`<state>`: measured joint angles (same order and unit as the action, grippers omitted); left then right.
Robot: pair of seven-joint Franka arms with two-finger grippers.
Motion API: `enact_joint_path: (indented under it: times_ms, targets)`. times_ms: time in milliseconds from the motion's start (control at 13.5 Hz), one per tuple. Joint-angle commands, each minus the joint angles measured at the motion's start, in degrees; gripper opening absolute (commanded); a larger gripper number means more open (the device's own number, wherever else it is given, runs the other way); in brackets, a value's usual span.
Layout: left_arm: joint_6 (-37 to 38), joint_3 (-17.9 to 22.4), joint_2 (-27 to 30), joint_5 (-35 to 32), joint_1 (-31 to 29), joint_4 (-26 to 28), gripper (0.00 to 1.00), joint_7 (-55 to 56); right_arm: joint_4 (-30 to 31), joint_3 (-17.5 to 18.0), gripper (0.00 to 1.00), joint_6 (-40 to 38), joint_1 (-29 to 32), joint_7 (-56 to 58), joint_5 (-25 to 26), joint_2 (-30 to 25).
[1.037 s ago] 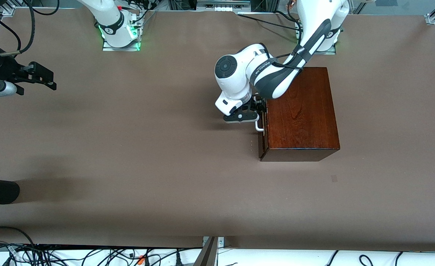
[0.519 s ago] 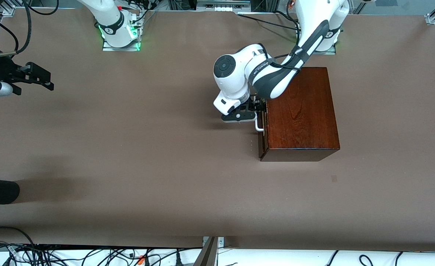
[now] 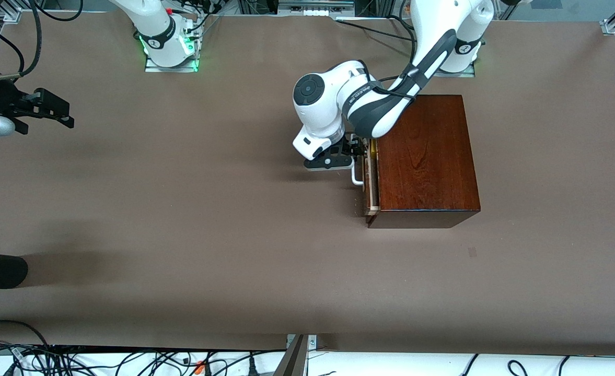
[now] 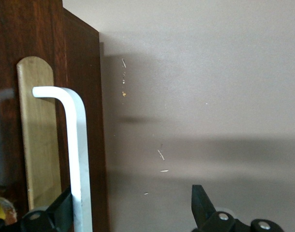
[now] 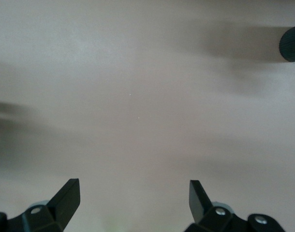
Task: Open drawer, take yellow block, close drawer
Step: 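Pull the drawer out of the box with the left gripper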
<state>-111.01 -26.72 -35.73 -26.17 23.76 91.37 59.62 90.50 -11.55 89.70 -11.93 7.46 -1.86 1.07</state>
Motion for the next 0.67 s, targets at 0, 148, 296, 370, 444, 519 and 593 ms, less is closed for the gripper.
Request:
enact_joint_path:
  times_ms: [0, 148, 296, 370, 444, 519, 593]
  targets:
    - [-0.34, -0.35, -3.72, -0.55, 2.87, -5.22, 1.0, 2.17, -0.94, -0.05, 1.0, -0.66, 0.51, 0.19, -1.13, 0.34]
    - [-0.34, -0.35, -4.43, -0.37, 3.48, -6.54, 1.0, 3.04, -0.85, -0.14, 1.0, -0.66, 0.51, 0.19, -1.04, 0.34]
    - [-0.34, -0.35, -5.48, -0.37, 4.8, -8.04, 1.0, 3.84, -0.85, -0.14, 1.0, -0.66, 0.77, 0.19, -1.04, 0.34]
    - [-0.34, -0.35, -5.92, -0.37, 4.98, -8.48, 1.0, 4.27, -0.85, -0.14, 1.0, -0.66, 0.86, 0.19, -1.04, 0.34]
    - [-0.34, -0.35, -6.28, -0.37, 5.15, -9.18, 1.0, 4.62, -0.85, -0.06, 1.0, -0.66, 0.86, 0.19, -1.13, 0.42]
    - [-0.34, -0.35, -6.54, -0.29, 5.76, -9.62, 1.0, 4.71, -0.94, -0.14, 1.0, -0.66, 0.95, 0.19, -1.04, 0.43]
    - [-0.26, -0.26, -6.98, 0.5, 5.94, -10.32, 1.0, 4.72, -0.94, -0.14, 1.0, -0.58, 0.95, 0.19, -1.04, 0.34]
